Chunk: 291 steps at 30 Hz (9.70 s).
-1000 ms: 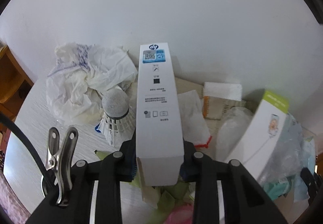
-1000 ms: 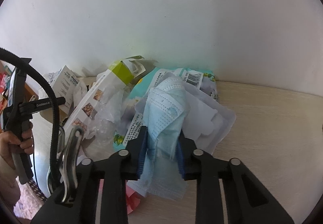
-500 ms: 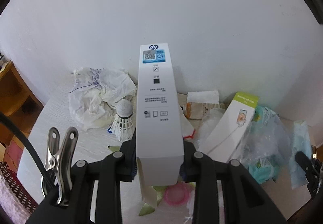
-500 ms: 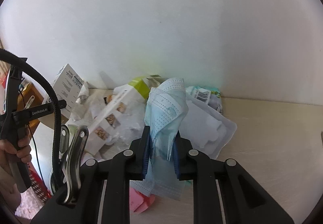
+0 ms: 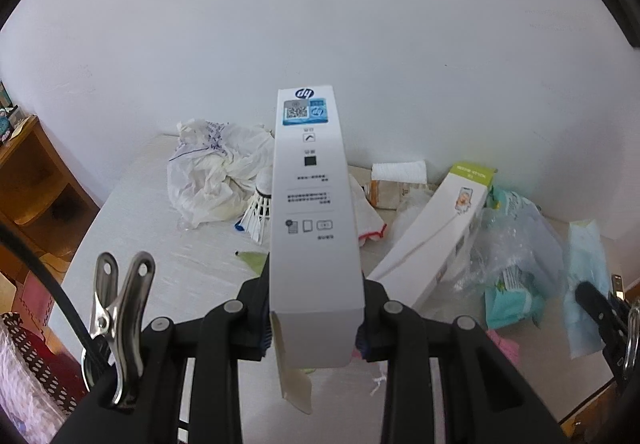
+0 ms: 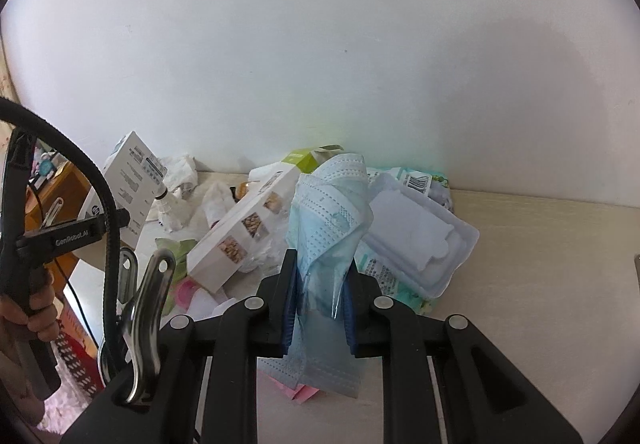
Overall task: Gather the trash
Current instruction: 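Carry the HP box in the left tool and the mask in the right tool to the red bucket, then open the left tool over the bucket while the right tool releases the mask, then move both open tools back from the bucket toward the table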
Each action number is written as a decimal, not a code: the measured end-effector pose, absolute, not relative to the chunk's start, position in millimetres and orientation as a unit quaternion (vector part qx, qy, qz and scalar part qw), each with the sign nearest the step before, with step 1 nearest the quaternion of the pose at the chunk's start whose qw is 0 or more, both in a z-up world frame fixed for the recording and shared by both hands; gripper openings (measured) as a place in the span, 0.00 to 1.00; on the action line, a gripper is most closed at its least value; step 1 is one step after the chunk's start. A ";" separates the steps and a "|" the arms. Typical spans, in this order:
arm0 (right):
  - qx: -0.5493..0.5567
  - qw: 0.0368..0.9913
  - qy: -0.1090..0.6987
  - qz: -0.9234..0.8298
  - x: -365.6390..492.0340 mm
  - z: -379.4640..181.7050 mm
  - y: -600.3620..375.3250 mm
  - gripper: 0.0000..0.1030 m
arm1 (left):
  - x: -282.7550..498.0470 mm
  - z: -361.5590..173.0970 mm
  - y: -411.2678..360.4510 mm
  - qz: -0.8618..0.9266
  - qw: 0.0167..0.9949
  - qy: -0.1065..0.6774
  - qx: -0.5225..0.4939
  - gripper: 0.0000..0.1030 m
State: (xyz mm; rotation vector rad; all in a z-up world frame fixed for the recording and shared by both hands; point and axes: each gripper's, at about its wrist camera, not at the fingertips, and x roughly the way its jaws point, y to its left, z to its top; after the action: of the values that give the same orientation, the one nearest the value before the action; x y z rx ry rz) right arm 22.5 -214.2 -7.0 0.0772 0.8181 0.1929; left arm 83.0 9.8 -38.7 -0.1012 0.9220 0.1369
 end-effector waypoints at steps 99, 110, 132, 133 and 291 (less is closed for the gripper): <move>-0.175 0.752 0.401 0.493 -62.9 -46.2 89.7 0.20 | -211.9 -43.9 157.5 0.380 0.792 0.417 -0.235 0.31; -0.210 0.726 0.405 0.514 -77.3 -71.2 135.0 0.20 | -231.6 -74.9 188.2 0.400 0.764 0.432 -0.263 0.31; -0.265 0.668 0.454 0.527 -108.5 -168.4 240.6 0.20 | -266.6 -199.4 281.8 0.387 0.711 0.490 -0.324 0.31; -0.268 0.664 0.457 0.527 -109.6 -177.2 245.4 0.20 | -266.6 -208.1 285.2 0.385 0.708 0.493 -0.328 0.31; -0.139 0.752 0.436 0.475 -82.6 -122.9 49.0 0.48 | -183.2 -120.3 160.3 0.314 0.784 0.484 -0.231 0.46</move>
State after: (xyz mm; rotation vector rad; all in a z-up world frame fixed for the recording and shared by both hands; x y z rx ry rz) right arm -82.6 49.0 -122.9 -0.3036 0.9513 1.0372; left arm -183.2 160.3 -120.3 -0.4981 1.0441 0.6777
